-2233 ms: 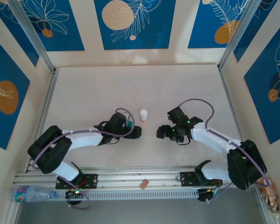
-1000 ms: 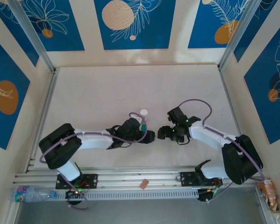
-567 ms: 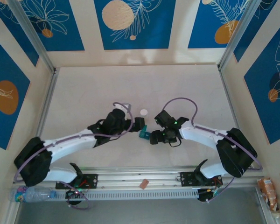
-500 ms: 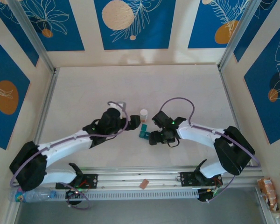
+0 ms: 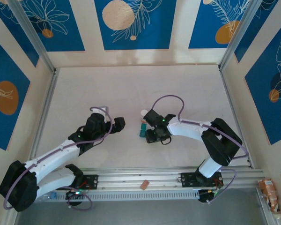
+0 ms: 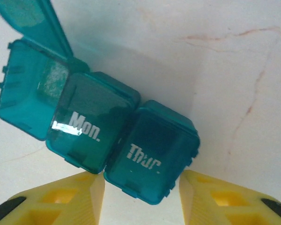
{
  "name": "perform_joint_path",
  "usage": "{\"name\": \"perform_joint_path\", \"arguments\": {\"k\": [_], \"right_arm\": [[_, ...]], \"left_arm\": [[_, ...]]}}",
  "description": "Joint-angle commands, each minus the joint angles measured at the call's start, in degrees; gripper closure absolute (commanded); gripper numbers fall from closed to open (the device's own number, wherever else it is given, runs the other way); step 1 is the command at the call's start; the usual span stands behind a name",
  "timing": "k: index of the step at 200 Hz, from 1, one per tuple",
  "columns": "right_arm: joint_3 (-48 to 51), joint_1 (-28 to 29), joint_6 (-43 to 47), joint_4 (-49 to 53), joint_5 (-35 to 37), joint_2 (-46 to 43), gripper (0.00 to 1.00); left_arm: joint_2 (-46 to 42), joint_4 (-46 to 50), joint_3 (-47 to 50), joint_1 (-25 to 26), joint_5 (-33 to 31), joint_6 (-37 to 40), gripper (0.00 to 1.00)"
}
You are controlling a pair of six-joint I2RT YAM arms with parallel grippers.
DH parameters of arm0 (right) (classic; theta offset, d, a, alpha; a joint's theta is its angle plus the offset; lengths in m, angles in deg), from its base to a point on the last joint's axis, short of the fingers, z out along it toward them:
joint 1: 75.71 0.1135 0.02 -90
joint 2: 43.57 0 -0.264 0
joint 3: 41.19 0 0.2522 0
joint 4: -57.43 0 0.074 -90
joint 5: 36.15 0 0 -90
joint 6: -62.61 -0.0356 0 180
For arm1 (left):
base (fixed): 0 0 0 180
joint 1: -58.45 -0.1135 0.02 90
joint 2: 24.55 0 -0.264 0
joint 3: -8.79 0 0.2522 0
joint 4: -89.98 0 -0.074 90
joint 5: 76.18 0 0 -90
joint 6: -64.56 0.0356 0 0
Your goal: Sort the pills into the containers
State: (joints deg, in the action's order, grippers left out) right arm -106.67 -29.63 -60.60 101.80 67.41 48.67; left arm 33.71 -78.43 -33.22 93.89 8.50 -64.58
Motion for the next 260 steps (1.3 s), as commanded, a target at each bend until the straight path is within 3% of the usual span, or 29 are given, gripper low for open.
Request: {"name": "perform_joint_path", "arguments": {"k": [1, 128, 184, 223, 236, 260], "right_arm": [[-1.87, 0.67, -0.61, 0.47, 0.44, 1.44, 0.58], [-5.23, 1.11, -1.29, 0.61, 0.42, 4.34, 0.58], [-6.54, -1.02, -0.43, 7.5, 0.06, -9.72, 0.39], [-14.21, -5.92, 2.18, 12.65, 0.85, -11.87, 0.16], [-16.62, -7.25, 3.04, 13.23, 1.31, -11.53, 0.0], [-19.77, -10.35, 2.23, 12.47, -0.31, -10.74, 0.01]], "left_arm": [[-0.85, 0.1, 1.16, -0.96, 1.79, -0.7, 0.0], [-0.89, -0.82, 2.58, -1.34, 2.68, -1.21, 0.0], [-1.1, 0.89, 2.19, -1.57, 2.66, -0.18, 0.0], [-1.16, 1.91, 1.42, -1.79, 2.41, 0.66, 0.0], [-1.22, 2.71, 0.9, -1.87, 2.16, 1.21, 0.0], [-1.14, 4.62, -0.58, -2.46, 1.68, 2.68, 0.0]]}}
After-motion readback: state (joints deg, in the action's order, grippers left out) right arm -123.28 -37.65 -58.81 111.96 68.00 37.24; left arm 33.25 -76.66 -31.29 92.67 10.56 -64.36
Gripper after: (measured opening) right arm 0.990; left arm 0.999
